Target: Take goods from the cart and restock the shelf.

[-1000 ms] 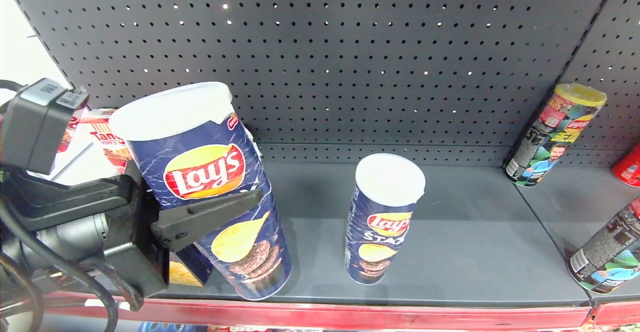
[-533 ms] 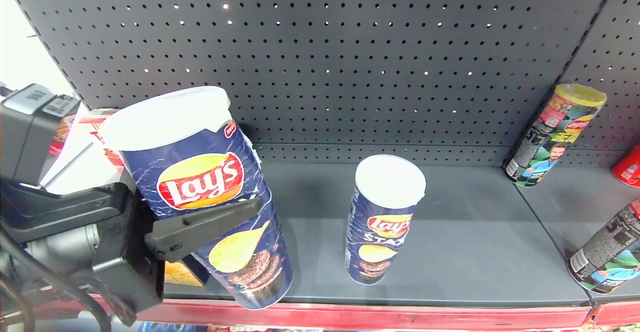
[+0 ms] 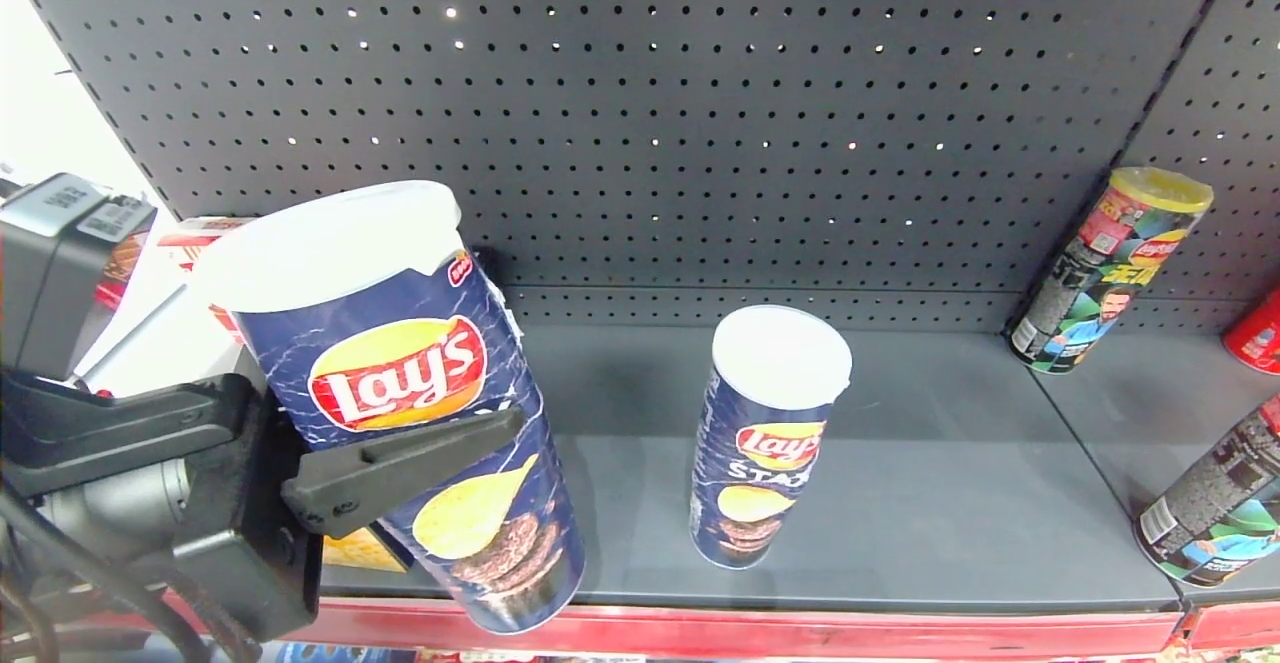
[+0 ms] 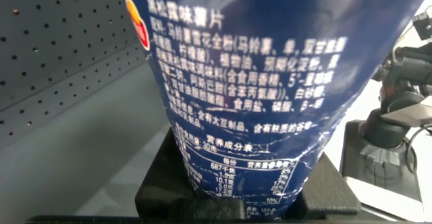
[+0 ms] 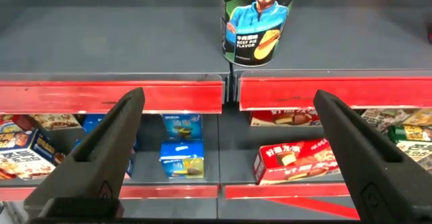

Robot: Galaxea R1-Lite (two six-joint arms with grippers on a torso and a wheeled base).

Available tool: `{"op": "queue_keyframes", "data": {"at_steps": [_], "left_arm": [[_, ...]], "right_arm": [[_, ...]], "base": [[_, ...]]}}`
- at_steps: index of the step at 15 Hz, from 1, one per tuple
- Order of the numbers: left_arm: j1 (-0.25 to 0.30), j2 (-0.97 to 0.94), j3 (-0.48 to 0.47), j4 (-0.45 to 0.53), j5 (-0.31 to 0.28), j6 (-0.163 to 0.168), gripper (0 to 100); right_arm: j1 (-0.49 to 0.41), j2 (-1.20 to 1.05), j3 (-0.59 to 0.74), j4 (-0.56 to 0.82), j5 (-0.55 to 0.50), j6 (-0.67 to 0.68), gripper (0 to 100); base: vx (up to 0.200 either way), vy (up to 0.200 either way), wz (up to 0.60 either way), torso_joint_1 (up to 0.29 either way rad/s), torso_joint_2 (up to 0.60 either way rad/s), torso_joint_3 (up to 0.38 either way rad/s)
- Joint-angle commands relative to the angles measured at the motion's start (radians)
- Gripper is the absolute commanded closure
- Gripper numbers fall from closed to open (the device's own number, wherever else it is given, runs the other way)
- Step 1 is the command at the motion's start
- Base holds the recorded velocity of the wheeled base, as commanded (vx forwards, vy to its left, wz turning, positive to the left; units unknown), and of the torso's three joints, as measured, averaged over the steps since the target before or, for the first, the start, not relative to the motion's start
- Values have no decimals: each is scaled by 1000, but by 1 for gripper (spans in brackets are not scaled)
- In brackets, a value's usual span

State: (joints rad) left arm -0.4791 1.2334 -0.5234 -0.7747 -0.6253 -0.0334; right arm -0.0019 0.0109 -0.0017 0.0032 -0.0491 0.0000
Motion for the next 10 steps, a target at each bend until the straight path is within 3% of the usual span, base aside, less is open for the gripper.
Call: {"op": "queue_keyframes", "data": {"at_steps": [1,2,5,10], "left_arm": [[-3,5,-23,0,1,0,100],[-6,8,-24,0,1,3,100],[7,23,-21,2,1,61,100],[28,15,-70,58,-2,64,100]], "right_arm": [[0,3,0,0,0,0,0],[0,3,0,0,0,2,0],[0,3,0,0,0,0,0],[0,3,0,0,0,2,0]], "base": [[0,0,0,0,0,0],[0,0,0,0,0,0],[0,0,0,0,0,0],[0,0,0,0,0,0]]}}
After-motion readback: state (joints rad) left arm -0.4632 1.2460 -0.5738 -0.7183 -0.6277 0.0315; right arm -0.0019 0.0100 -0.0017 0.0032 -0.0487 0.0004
